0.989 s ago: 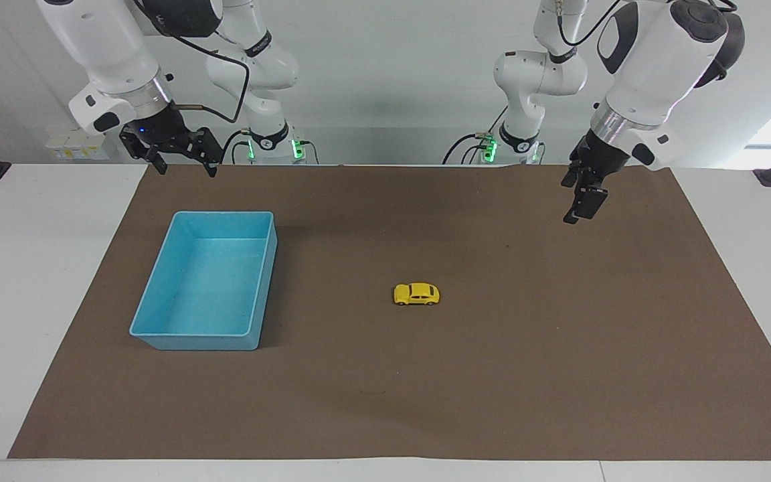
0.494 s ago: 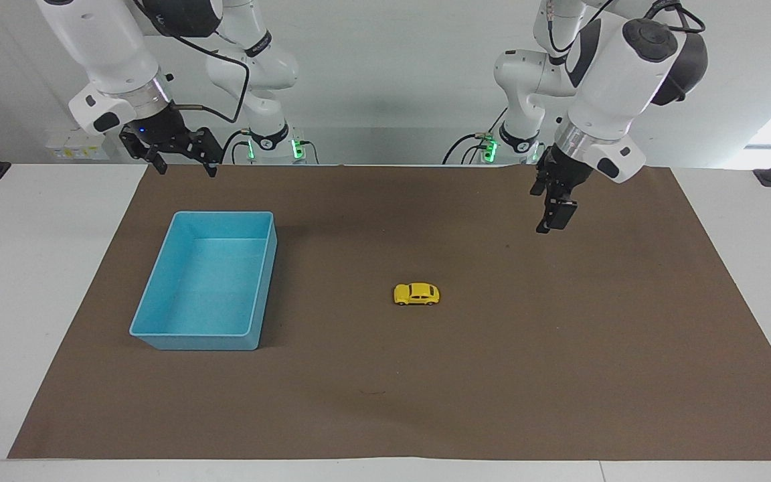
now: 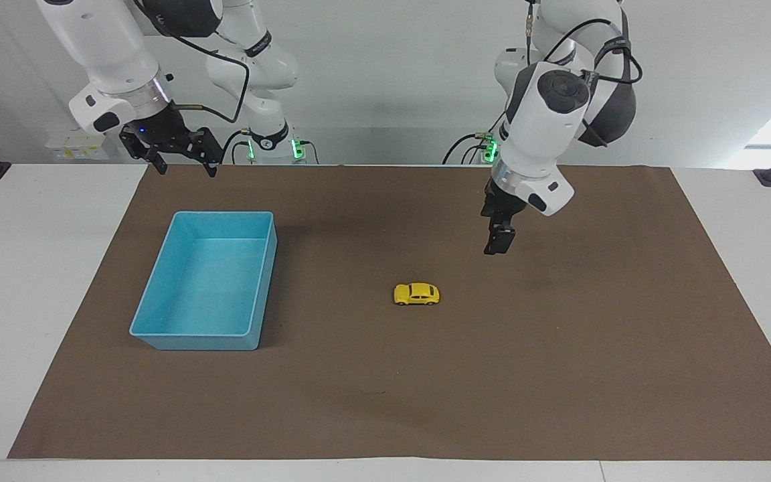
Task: Wind up and store yellow beetle car
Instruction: 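Move the left gripper toward the yellow beetle car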
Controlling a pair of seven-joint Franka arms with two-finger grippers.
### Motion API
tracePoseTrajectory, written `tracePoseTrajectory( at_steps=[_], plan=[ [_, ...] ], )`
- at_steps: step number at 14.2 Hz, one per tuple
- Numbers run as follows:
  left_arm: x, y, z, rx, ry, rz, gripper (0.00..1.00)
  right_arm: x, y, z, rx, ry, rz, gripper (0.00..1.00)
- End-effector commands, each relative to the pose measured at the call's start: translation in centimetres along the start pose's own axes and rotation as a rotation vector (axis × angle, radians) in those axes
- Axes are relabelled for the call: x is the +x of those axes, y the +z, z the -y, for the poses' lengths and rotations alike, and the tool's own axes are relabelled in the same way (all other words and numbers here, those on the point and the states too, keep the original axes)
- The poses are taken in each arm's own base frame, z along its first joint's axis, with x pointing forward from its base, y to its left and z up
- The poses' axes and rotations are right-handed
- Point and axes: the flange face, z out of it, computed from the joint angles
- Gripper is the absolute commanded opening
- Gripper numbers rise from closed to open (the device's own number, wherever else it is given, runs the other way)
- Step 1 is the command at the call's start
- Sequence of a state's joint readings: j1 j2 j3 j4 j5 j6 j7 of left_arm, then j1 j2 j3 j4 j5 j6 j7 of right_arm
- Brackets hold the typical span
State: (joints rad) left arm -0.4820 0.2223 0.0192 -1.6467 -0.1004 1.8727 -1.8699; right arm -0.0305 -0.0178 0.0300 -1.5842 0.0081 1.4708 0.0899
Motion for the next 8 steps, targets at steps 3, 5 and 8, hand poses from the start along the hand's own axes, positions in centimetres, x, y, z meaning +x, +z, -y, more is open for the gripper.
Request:
tracePoseTrajectory(
  at_steps=[3,5,8],
  plan=[
    [-2.3,3.8,-1.4,-0.021,-0.026,-0.008,1.00,-0.4,-0.1,-0.2,0.006,-0.019,-0.002,1.00],
    [-3.6,6.1,-1.7,-0.021,-0.032,-0.013,1.00,-0.3,-0.1,-0.2,0.006,-0.017,0.000,1.00],
    [-5.1,8.7,-2.2,-0.011,-0.032,-0.019,1.00,-0.4,-0.1,-0.2,0.006,-0.017,-0.002,1.00]
  ],
)
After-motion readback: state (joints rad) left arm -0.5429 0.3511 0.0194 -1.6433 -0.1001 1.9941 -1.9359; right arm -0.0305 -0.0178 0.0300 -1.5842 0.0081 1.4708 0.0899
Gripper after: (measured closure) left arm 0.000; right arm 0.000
